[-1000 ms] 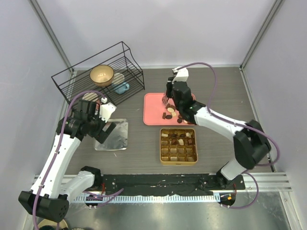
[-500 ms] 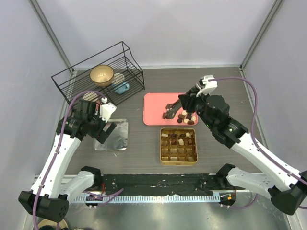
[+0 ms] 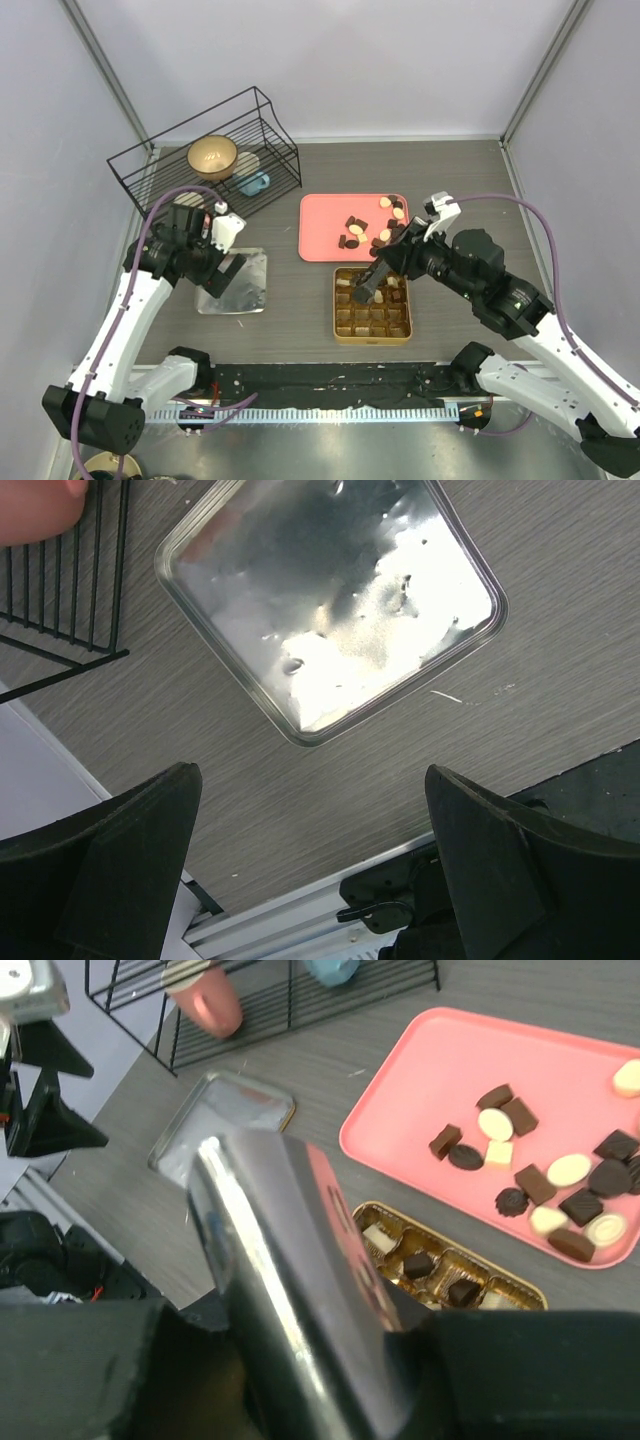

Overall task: Pack the chocolate
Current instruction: Place the fake chocolate in the packing box.

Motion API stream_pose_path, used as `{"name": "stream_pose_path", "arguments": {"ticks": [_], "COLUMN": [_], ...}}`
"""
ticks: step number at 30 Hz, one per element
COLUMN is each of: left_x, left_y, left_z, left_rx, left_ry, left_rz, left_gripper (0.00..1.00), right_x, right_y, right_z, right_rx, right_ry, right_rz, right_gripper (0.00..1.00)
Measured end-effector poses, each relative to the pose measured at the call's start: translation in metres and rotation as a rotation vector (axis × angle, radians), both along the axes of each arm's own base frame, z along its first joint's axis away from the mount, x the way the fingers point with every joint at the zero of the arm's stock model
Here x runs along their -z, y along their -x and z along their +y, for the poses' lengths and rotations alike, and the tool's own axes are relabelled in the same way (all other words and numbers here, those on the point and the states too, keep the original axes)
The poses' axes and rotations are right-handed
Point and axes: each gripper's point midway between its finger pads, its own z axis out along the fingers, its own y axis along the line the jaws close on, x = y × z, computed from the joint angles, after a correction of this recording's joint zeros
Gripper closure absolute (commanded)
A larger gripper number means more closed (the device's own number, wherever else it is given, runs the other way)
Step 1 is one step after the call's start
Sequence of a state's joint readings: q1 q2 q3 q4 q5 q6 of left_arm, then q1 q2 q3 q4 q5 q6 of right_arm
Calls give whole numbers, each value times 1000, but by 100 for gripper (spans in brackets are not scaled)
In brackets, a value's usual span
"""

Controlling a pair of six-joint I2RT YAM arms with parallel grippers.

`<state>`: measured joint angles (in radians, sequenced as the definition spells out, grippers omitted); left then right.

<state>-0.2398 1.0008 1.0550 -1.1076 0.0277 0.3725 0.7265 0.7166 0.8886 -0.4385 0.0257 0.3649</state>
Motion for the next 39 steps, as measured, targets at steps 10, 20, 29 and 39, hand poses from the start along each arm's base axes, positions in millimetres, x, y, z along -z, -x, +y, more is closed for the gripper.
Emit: {"name": "stream_pose_path", "arguments": {"ticks": [10,20,29,39], "left_x": [3,3,2,2], "left_y": [-2,-2,-3,-3], "left_z": [-3,-3,-3,-3], "left_rx": [0,0,1,3], "left_ry": [8,9,8,6], "left_rz": [18,18,15,15], "left_gripper": [0,0,0,0], "right_x": [40,42,47,47], "right_y": [6,5,7,5], "right_z": [13,24,32,32], "right_rx": [-65,-86,-105,-85], "right_ry": [34,9,13,21], "right_rz": [66,43,48,40], "right_gripper": [94,82,76,73]}}
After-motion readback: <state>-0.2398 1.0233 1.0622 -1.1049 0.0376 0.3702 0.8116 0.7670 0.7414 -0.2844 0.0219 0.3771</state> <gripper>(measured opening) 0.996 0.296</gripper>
